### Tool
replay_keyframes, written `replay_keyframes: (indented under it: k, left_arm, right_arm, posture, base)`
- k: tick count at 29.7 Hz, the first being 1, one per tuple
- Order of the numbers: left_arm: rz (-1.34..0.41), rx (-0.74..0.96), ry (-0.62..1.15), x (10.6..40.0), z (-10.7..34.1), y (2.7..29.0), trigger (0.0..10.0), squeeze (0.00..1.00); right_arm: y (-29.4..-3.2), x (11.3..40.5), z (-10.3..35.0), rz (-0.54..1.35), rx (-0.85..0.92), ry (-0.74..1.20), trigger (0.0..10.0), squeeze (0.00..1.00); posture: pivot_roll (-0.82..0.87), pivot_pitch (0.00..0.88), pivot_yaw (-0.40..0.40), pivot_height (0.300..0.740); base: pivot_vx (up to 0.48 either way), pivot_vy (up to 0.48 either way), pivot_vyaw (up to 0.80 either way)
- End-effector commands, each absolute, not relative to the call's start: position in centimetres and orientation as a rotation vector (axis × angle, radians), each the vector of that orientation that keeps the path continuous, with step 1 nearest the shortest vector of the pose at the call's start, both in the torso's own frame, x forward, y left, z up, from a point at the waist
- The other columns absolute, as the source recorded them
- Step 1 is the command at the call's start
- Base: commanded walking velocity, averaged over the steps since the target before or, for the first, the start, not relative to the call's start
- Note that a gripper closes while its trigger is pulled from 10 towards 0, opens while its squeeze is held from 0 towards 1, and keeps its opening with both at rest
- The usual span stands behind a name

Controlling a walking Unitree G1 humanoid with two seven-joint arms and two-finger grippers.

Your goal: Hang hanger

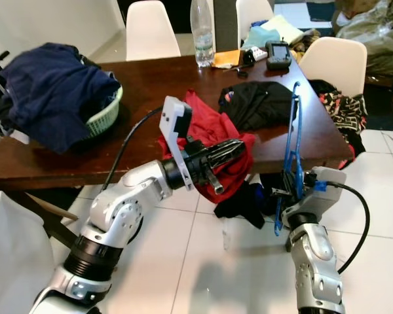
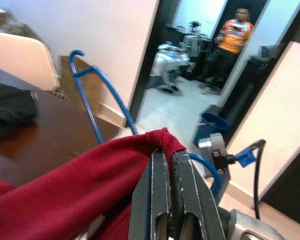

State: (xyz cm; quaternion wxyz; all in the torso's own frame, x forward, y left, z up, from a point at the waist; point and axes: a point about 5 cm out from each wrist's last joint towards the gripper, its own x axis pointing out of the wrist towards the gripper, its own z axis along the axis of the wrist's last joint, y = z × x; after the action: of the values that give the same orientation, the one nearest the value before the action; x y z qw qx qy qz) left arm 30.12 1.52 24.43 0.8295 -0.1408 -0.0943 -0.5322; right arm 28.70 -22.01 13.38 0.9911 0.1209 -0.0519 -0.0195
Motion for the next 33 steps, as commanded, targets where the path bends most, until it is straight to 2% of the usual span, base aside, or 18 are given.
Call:
replay_keyframes:
  k: [1, 7, 16, 26, 31, 33]
  left_arm:
    - [-1.161, -0.303, -0.203, 29.6, 24.5, 1.1, 10.0, 0.0]
    - [-1.174, -0.305, -0.197, 29.4, 24.4, 0.8, 10.0, 0.0]
    - [-1.174, -0.306, -0.189, 29.4, 24.2, 0.7, 10.0, 0.0]
    - [-1.173, -0.311, -0.184, 29.4, 24.1, 0.6, 10.0, 0.0]
    - [-1.115, -0.26, -0.17, 30.5, 23.4, 1.5, 10.0, 0.0]
    - [-1.057, -0.194, -0.166, 31.7, 23.1, 2.8, 10.0, 0.0]
  right_arm:
    - [-21.7, 28.6, 12.6, -0.037, 0.252, -0.068, 10.0, 0.0]
    - [-21.7, 28.6, 12.4, -0.041, 0.263, -0.062, 10.0, 0.0]
    - [-21.6, 28.5, 12.4, -0.038, 0.263, -0.064, 10.0, 0.0]
    - [-21.6, 28.5, 12.2, -0.036, 0.257, -0.051, 10.0, 0.0]
    - [-21.6, 28.5, 12.2, -0.03, 0.257, -0.04, 10.0, 0.0]
    - [-21.8, 28.5, 12.3, -0.032, 0.251, -0.043, 10.0, 0.0]
  posture:
    - [-0.01, 0.13, 0.078, 0.74]
    - [0.0, 0.133, 0.079, 0.74]
    - [0.0, 0.134, 0.079, 0.74]
    - [-0.01, 0.139, 0.079, 0.74]
    - [-0.01, 0.138, 0.08, 0.74]
    - [-0.02, 0.136, 0.08, 0.74]
  base:
    - [-0.386, 0.0, -0.8]
    - [-0.276, 0.0, -0.79]
    - [0.0, 0.0, 0.0]
    - [-0.268, 0.0, -0.05]
    - [-0.057, 0.0, -0.8]
    - [0.0, 0.0, -0.8]
